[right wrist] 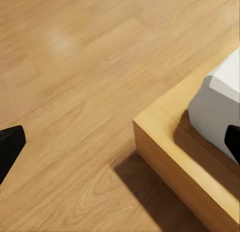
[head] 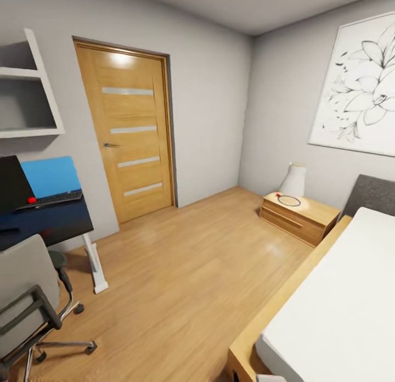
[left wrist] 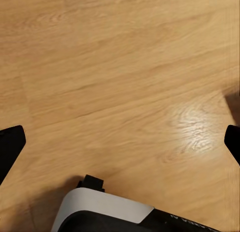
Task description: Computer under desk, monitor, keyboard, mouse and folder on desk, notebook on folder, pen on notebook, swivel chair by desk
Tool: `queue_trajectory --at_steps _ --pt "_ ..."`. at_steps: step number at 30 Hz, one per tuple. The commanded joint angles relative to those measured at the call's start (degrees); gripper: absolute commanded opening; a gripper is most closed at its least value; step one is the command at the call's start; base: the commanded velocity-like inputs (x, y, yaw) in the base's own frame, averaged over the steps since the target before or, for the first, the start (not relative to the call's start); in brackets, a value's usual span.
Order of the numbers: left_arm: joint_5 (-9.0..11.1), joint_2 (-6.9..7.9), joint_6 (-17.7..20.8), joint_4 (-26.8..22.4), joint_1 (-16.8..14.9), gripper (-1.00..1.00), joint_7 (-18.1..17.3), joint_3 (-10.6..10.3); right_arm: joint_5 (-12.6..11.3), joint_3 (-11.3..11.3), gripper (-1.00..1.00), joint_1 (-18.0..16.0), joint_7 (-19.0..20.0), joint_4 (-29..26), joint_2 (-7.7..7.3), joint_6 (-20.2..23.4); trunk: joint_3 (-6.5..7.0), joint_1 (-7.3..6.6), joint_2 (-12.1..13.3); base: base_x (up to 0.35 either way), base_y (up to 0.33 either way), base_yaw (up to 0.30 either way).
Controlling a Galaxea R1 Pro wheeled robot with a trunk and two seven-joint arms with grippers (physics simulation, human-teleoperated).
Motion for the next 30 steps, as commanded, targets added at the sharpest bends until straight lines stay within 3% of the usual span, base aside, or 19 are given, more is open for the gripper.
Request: queue_trajectory --at_steps 1,15,30 --pt "-0.11 -0.02 -0.14 0.03 -0.05 1.0 0.0 0.29 -0.06 -0.19 1.0 -0.03 0.02 0.03 0.0 -0.2 -0.11 0.02 -0.05 0.095 0.0 0.259" --pt "-0.03 0.04 -0.22 0.1 -0.02 1.0 0.01 0.4 -0.45 -0.25 1.0 -0.03 -0.07 0.03 0.09 -0.17 -0.91 0.02 -0.05 0.041 0.0 0.218" --pt "-0.11 0.04 -0.16 0.1 -0.02 1.0 0.01 0.33 -0.32 -0.25 1.0 -0.03 0.13 0.05 -0.04 -0.23 -1.72 0.02 -0.05 0.27 0.0 0.155"
